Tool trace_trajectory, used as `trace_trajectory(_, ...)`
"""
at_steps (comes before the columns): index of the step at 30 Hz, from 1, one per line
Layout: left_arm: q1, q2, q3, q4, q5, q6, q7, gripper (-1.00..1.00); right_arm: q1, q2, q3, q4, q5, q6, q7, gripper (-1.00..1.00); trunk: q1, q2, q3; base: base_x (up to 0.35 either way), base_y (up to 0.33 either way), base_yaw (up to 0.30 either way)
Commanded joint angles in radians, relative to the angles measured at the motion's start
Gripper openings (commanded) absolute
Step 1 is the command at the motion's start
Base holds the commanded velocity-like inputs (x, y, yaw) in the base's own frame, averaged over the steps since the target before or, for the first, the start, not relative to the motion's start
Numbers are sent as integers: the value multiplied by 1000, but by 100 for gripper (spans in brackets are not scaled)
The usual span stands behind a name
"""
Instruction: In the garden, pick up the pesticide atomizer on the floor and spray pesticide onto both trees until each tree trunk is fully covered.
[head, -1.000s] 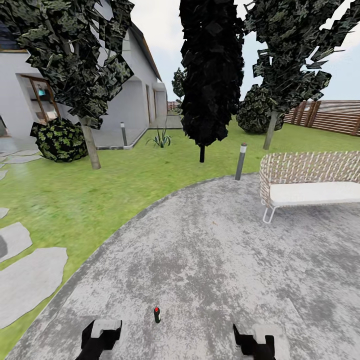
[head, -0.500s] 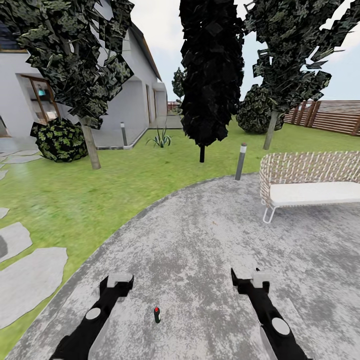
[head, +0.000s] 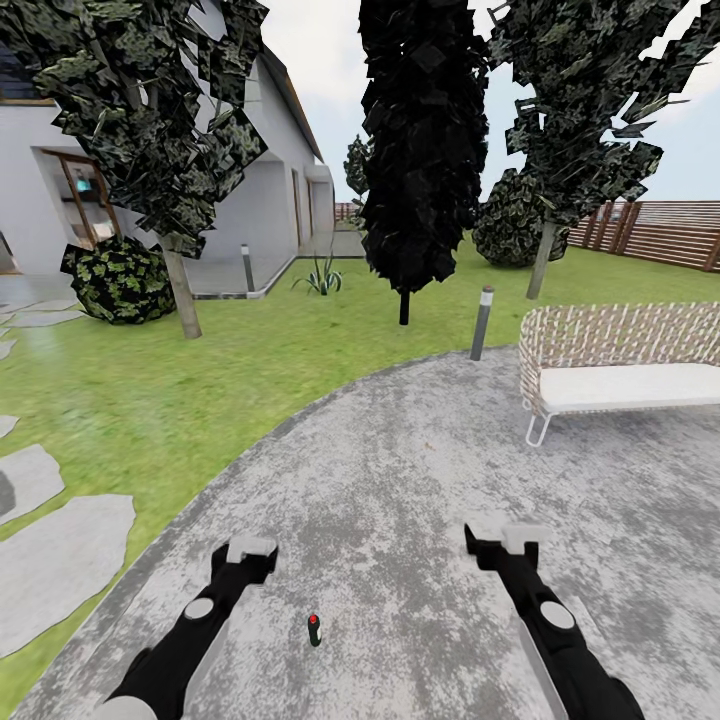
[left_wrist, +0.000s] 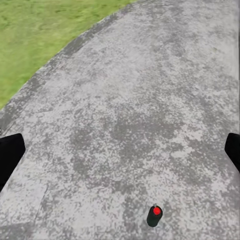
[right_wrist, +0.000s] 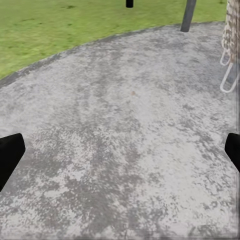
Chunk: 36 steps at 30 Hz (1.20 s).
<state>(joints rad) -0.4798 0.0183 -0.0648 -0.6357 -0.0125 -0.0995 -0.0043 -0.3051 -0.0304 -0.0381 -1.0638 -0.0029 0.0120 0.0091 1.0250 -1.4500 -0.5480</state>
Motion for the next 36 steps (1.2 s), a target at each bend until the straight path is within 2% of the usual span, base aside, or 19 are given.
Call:
trace_trajectory(1,0,-1,1,0,2,-27,4,100,0,0,-3,3,0,0,0,100,0,0,0,0,0,0)
trace_trajectory(3,2,-2,2,3,2,-69,13,100,0,0,-7,1,0,0,-1,100,0,0,0,0,0,0)
trace_trajectory(6,3,1,1,6,-2,-76,14,100,0,-1,-9,5,3,0,-1,100,0,0,0,0,0,0)
trace_trajectory(11,4,-3,-1,6,-4,-78,15,100,0,0,-9,4,3,0,-1,100,0,0,0,66,-95,-6)
trace_trajectory(22,5,-1,1,7,2,-78,16,100,0,0,-10,-1,3,0,0,100,0,0,-2,215,-170,-188)
trace_trajectory(28,6,-2,1,7,2,-79,17,100,0,0,-8,-2,3,0,0,100,0,0,-3,188,-200,-27)
trace_trajectory(36,7,-2,1,5,5,-90,15,100,0,0,-8,-3,2,0,0,100,0,0,-3,46,-42,-2)
